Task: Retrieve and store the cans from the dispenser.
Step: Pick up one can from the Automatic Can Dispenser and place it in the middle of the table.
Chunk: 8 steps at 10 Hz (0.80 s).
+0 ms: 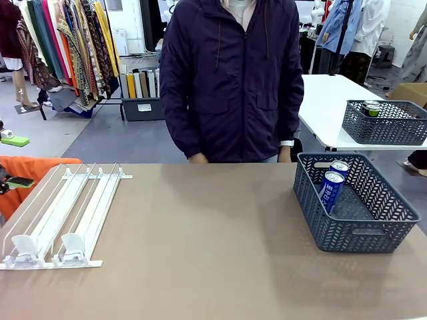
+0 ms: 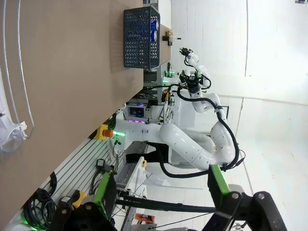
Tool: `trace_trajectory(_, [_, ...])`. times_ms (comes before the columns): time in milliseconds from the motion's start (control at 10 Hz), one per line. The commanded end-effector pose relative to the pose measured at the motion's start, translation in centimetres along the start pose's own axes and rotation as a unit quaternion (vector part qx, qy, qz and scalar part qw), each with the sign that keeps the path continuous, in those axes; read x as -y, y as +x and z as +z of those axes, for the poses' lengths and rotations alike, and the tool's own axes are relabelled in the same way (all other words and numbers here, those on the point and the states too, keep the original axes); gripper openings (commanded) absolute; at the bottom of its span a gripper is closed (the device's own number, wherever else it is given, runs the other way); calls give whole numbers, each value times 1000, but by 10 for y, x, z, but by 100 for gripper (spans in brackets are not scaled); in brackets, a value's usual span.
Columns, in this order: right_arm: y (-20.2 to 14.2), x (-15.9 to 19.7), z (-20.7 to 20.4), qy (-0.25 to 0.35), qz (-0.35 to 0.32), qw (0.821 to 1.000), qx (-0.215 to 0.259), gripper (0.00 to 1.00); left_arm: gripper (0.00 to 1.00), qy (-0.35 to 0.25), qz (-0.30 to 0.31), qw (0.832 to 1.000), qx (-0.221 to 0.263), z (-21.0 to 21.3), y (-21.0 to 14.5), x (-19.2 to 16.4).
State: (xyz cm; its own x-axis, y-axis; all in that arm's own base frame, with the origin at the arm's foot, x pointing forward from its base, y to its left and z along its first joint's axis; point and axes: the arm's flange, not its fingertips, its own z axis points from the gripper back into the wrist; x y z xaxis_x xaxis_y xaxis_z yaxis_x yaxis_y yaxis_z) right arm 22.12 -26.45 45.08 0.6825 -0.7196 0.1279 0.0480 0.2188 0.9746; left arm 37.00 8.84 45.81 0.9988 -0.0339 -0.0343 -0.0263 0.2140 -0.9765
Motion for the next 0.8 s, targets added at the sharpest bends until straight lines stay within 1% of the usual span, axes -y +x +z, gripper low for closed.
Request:
trace_trajectory(0, [2,-1,1,2,14,1000,-1,100,100,-6,-5,1000,-1,0,-2,1])
trace_trajectory(700, [2,-1,1,2,14,1000,-1,100,100,-6,-5,1000,-1,0,-2,1])
